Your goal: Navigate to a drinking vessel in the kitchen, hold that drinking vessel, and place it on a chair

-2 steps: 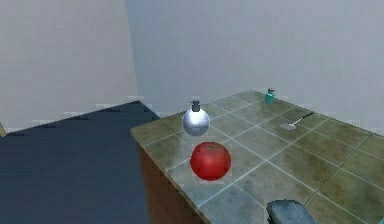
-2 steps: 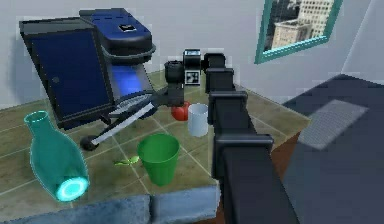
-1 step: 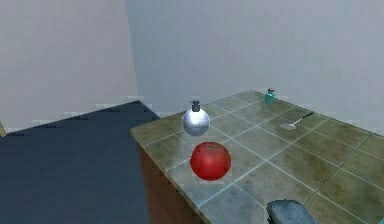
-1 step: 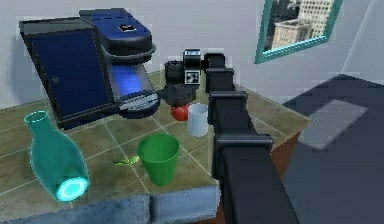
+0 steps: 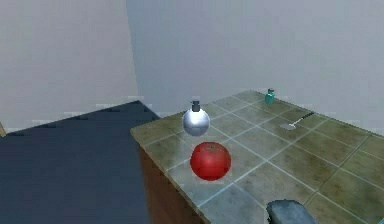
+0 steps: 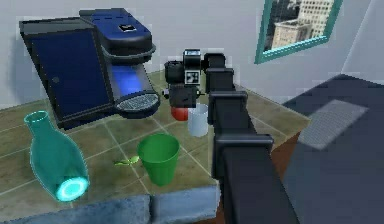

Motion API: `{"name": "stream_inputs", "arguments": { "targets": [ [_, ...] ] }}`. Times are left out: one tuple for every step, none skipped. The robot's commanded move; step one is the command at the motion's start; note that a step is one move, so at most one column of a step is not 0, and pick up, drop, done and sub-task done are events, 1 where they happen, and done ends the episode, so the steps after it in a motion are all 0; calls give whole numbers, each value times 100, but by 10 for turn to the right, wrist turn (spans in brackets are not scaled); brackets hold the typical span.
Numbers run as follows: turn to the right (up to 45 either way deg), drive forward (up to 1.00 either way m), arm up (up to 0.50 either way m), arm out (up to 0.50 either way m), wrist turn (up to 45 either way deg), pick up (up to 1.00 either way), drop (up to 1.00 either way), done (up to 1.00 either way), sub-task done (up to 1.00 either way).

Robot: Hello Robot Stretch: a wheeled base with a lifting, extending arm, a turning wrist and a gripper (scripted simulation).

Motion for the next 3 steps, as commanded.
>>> {"name": "stream_inputs", "arguments": {
  "targets": [
    [0,0,0,0,120,0,0,0,0],
    [0,0,-16,0,0,0,0,0,0],
    [0,0,0,0,0,100,0,0,0]
  ]
}}
